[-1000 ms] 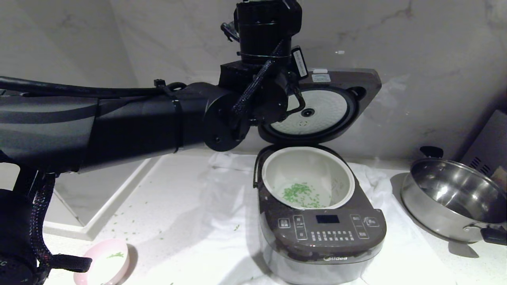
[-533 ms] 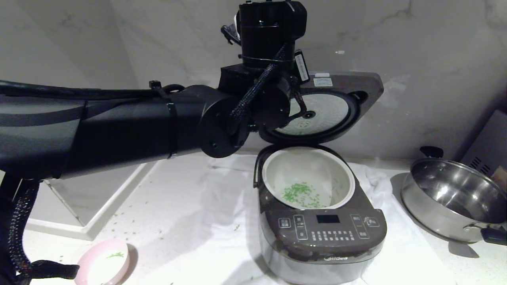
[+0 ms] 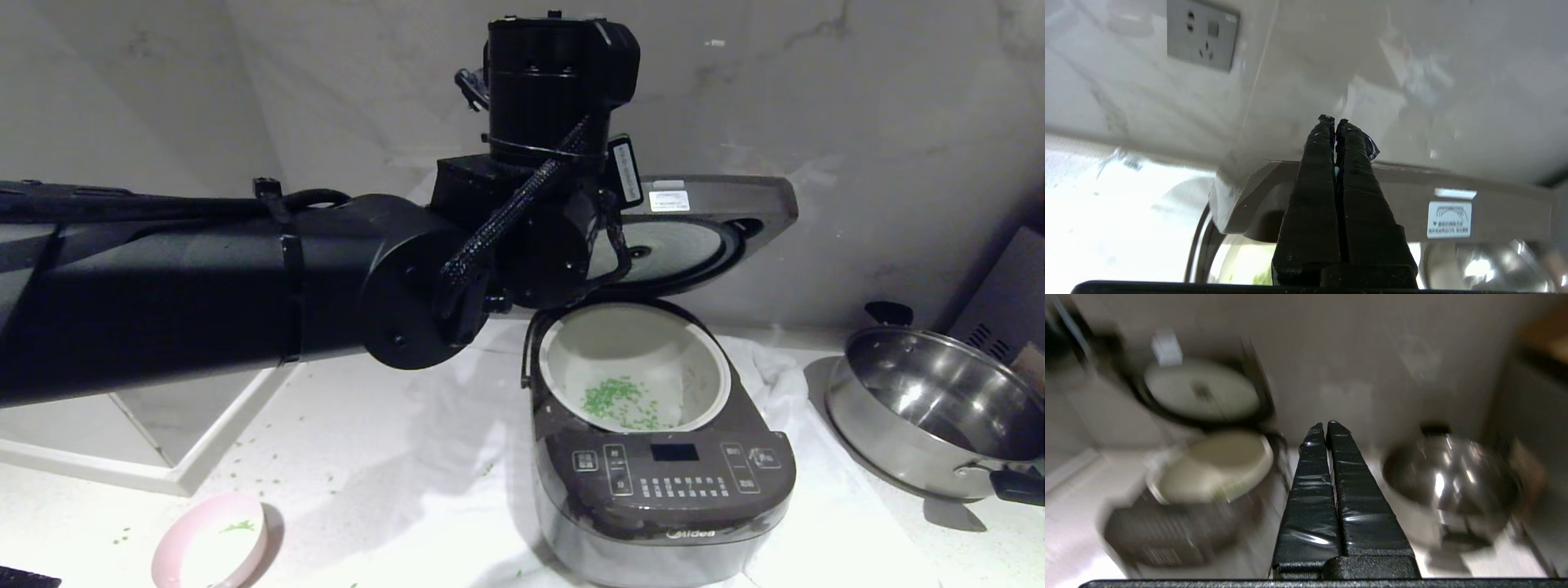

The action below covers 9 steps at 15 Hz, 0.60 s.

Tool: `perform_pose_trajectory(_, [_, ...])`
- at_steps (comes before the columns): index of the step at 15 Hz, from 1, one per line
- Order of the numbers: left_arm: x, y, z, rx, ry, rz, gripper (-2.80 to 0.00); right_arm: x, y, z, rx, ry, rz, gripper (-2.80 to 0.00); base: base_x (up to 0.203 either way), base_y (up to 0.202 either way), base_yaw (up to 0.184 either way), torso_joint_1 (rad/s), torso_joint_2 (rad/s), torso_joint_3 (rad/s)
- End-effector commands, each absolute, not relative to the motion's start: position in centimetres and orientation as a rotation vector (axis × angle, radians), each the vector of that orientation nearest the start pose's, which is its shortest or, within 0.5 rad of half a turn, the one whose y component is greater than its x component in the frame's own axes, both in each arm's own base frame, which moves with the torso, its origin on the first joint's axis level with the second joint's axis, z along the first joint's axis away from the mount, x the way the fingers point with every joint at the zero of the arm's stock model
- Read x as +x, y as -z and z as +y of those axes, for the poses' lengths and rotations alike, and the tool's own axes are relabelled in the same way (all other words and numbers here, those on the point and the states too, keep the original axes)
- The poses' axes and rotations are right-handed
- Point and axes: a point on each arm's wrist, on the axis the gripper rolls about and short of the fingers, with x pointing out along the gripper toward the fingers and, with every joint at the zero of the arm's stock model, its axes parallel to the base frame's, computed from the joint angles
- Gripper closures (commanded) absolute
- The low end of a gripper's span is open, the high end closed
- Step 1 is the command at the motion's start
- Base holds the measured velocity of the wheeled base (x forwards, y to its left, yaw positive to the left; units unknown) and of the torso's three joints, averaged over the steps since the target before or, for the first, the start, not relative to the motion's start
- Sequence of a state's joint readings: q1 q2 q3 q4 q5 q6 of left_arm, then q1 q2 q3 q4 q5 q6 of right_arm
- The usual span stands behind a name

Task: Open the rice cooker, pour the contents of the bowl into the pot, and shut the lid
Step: Close the rice cooker

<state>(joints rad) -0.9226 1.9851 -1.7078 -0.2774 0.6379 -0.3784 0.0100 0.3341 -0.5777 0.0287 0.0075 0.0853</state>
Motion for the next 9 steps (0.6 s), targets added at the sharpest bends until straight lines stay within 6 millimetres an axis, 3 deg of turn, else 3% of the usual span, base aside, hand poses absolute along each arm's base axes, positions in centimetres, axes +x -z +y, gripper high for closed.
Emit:
perform_pose_trajectory(1, [24.5,-29.5,-30.9,-0.348,0.300,0.086,0.00,4.2,-30.5,0.1,0.100,-0.046,-0.090,0.00,0.000,0.000,0.000,0.000,0.00,0.000])
perform_pose_trajectory(4, [23.6,-29.0,-30.0,-0.320,0.337,0.120,0.00,13.7,-35.1,0.4,0.137,-0.098,-0.002,0.00,0.000,0.000,0.000,0.000,0.00,0.000])
perform_pose_trajectory(7, [23.4,-29.1,-29.3,-0.295,0.324,0.152,0.00,23.9,-36.0,0.5,0.172,-0.117,0.085,0.00,0.000,0.000,0.000,0.000,0.00,0.000])
perform_pose_trajectory(9, [23.4,-28.7,-29.1,-0.284,0.318,0.163,0.00,28.8,-35.5,0.6,0.187,-0.124,0.121,0.00,0.000,0.000,0.000,0.000,0.00,0.000])
